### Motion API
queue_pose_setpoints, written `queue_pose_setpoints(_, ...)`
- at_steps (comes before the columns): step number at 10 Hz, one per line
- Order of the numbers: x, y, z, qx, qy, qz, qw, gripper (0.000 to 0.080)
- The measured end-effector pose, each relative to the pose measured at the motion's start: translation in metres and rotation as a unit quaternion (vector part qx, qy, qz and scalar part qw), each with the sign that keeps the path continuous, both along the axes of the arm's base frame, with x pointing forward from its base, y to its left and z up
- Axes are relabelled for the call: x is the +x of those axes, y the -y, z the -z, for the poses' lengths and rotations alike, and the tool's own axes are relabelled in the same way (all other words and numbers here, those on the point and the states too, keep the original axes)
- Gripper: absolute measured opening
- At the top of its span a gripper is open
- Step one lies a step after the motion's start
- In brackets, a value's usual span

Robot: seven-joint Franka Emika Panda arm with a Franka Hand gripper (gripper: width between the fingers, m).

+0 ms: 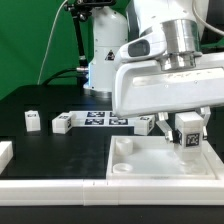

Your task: Assemble one leg

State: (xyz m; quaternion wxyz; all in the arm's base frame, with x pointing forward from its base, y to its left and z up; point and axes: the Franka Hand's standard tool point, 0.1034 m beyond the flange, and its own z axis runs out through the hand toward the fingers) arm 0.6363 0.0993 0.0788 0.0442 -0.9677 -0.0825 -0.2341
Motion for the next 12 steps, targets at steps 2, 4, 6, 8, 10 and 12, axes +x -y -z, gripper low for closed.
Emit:
queue_pose_setpoints(2, 0.001, -0.001, 0.003, -0.002, 0.029, 0.003, 1.0, 0.0287)
queue_pose_setpoints(4, -0.001, -0.01, 0.003, -0.002, 0.033, -0.003, 0.999, 0.0287)
queue_pose_setpoints(6, -0.002, -0.017, 0.003, -0.001, 0.031, -0.008, 0.999, 0.0287)
queue_pose_setpoints(8, -0.002, -0.017, -0.001, -0.001, 0.027, -0.01, 1.0, 0.0287)
queue_pose_setpoints(10, -0.004, -0.016, 0.001, -0.002, 0.025, -0.01, 1.0, 0.0287)
queue_pose_setpoints(12, -0.01, -0.013, 0.008, -0.003, 0.021, -0.008, 1.0, 0.0287)
